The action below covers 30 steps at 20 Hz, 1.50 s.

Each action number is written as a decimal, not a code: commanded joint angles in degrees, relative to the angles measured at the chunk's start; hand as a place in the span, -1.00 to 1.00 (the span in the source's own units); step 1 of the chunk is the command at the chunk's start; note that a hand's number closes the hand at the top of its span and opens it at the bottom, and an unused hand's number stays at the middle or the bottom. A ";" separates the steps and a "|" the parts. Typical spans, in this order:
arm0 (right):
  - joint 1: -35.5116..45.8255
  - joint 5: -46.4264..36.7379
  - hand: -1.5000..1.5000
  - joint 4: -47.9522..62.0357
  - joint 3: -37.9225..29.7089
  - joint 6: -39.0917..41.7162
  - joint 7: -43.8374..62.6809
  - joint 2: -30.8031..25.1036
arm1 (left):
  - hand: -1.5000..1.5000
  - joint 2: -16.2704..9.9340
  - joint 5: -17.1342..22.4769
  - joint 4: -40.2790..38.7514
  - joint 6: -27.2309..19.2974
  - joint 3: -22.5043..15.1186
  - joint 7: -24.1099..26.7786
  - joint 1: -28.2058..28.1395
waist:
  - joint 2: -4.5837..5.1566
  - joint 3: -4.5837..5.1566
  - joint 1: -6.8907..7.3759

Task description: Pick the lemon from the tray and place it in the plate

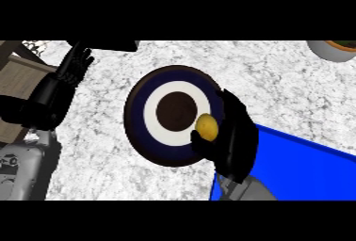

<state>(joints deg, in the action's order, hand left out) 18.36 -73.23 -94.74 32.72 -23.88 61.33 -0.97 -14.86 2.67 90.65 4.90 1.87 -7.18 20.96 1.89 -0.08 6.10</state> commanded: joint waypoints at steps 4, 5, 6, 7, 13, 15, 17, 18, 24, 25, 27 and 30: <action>15.48 8.10 -1.00 14.86 -6.14 -17.66 2.22 0.94 | 0.00 -0.46 0.60 0.26 0.80 0.47 0.17 -0.14 | -0.43 -0.05 0.66; 16.96 9.47 -1.00 15.96 -4.96 -20.29 1.69 0.94 | 0.00 0.62 -0.62 -0.53 -0.70 -0.23 -0.35 0.53 | -0.57 -0.05 -0.32; 17.14 8.98 -1.00 17.41 -5.90 -23.51 1.09 0.95 | 0.00 -0.15 0.60 -0.67 0.38 0.74 -0.30 -0.16 | -0.66 -0.02 -0.59; 18.45 9.07 -1.00 17.94 -5.87 -25.96 1.69 0.95 | 0.00 0.67 -0.21 -0.16 -0.21 -0.20 0.16 -0.91 | -0.77 -0.02 -0.41; 20.70 13.10 -1.00 21.54 -3.53 -40.69 2.02 0.96 | 0.00 0.65 -0.13 -0.79 -0.95 0.70 -1.27 0.53 | -1.27 -0.01 -2.41; 21.16 12.42 -1.00 21.50 -2.95 -43.40 3.36 0.96 | 0.00 -0.52 -0.23 -2.02 -0.28 2.20 1.63 -1.89 | -1.46 0.08 -3.39; 19.43 10.85 -1.00 18.98 -2.90 -45.28 4.91 0.96 | 0.00 -0.15 -0.06 0.76 -0.69 2.10 0.69 -4.96 | -1.92 0.08 -3.99; 15.42 11.64 -1.00 19.14 -1.70 -46.80 3.11 0.96 | 0.00 0.20 -1.13 -1.50 -2.16 2.59 0.91 -2.52 | -1.76 0.06 -5.19; 4.45 7.51 -1.00 6.96 0.38 -46.84 -0.37 0.96 | 0.00 0.08 -1.46 -0.57 -2.07 2.83 0.18 -2.71 | -2.03 0.07 -6.52; -3.09 5.46 -1.00 4.47 3.73 -49.20 -2.01 0.96 | 0.00 -0.58 -0.58 0.56 -0.53 3.51 2.21 -6.64 | -2.14 0.07 -6.60; -8.01 5.04 -1.00 -1.76 4.20 -47.66 -4.50 -0.03 | 0.00 -1.46 0.65 0.81 1.25 4.67 4.12 -8.58 | -2.15 0.08 -6.64; -13.71 12.74 -1.00 -4.38 8.10 -52.24 -7.93 -10.61 | 0.00 -0.58 -0.57 2.13 -0.14 3.79 1.48 -7.46 | -1.95 0.04 -6.20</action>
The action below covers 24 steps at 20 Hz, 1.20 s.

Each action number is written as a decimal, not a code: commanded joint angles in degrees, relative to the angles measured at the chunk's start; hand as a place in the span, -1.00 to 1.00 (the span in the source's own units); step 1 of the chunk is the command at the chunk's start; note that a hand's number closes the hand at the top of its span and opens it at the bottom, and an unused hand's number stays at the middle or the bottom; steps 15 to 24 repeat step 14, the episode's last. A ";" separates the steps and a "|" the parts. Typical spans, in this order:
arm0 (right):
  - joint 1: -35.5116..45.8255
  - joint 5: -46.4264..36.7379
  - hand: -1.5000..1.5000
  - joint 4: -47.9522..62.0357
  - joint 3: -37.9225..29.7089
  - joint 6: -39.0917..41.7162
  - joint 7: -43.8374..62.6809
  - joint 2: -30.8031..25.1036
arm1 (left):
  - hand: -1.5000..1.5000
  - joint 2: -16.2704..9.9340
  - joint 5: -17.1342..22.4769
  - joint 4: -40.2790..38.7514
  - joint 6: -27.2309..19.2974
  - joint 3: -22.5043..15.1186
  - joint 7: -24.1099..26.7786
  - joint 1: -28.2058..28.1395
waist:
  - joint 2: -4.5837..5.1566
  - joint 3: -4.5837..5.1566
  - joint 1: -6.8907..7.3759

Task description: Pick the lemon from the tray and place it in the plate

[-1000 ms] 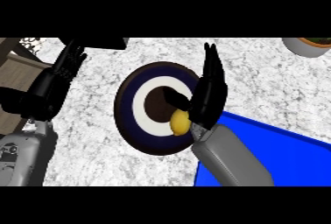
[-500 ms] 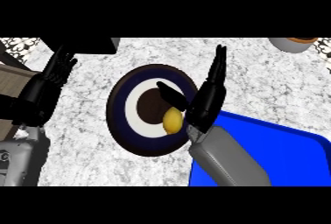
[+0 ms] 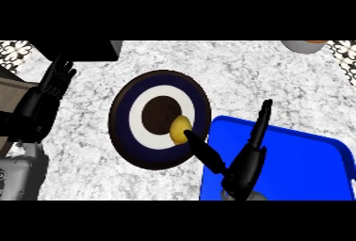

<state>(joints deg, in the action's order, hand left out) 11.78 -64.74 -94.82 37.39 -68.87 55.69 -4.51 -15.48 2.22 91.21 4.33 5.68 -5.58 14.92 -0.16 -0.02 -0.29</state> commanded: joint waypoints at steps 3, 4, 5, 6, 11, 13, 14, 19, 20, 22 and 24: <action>-11.38 5.76 -1.00 -8.63 4.29 -6.75 -4.62 -10.42 | 0.00 -0.81 0.79 -0.67 2.40 1.33 1.63 -0.82 | 0.13 -0.01 0.11; -17.75 2.62 -1.00 -13.50 6.56 -8.31 -5.52 -10.97 | 0.00 -0.56 0.26 -3.60 1.36 1.68 2.43 1.90 | 0.08 0.00 -0.66; -17.45 4.09 -1.00 -13.33 5.68 -8.24 -6.28 -11.96 | 0.00 -0.37 0.18 -3.90 1.47 1.53 1.31 2.16 | 0.12 0.00 -0.26; -18.87 2.58 -1.00 -14.26 5.23 -6.31 -6.98 -9.92 | 0.00 0.07 -0.46 -4.59 1.64 1.13 2.33 1.00 | 0.11 0.01 -0.19; -26.59 3.78 -1.00 -19.29 8.14 -10.64 -11.42 -15.58 | 0.00 -1.11 1.38 4.69 1.29 2.14 -5.57 1.21 | -0.04 -0.01 -0.08; -24.76 8.41 -1.00 -16.37 7.21 -14.11 -12.18 -21.04 | 0.00 2.92 -1.78 4.15 -0.08 -1.30 -0.24 -3.98 | 0.06 -0.02 0.22; -29.20 3.64 -1.00 -20.78 5.42 -8.52 -13.07 -16.08 | 0.00 1.89 -1.04 4.17 -0.03 -0.59 -4.26 -0.16 | 0.03 0.01 -0.17; -29.20 3.64 -1.00 -20.78 5.42 -8.52 -13.07 -16.08 | 0.00 1.89 -1.04 4.17 -0.03 -0.59 -4.26 -0.16 | 0.03 0.01 -0.17; -29.20 3.64 -1.00 -20.78 5.42 -8.52 -13.07 -16.08 | 0.00 1.89 -1.04 4.17 -0.03 -0.59 -4.26 -0.16 | 0.03 0.01 -0.17; -29.20 3.64 -1.00 -20.78 5.42 -8.52 -13.07 -16.08 | 0.00 1.89 -1.04 4.17 -0.03 -0.59 -4.26 -0.16 | 0.03 0.01 -0.17; -29.20 3.64 -1.00 -20.78 5.42 -8.52 -13.07 -16.08 | 0.00 1.89 -1.04 4.17 -0.03 -0.59 -4.26 -0.16 | 0.03 0.01 -0.17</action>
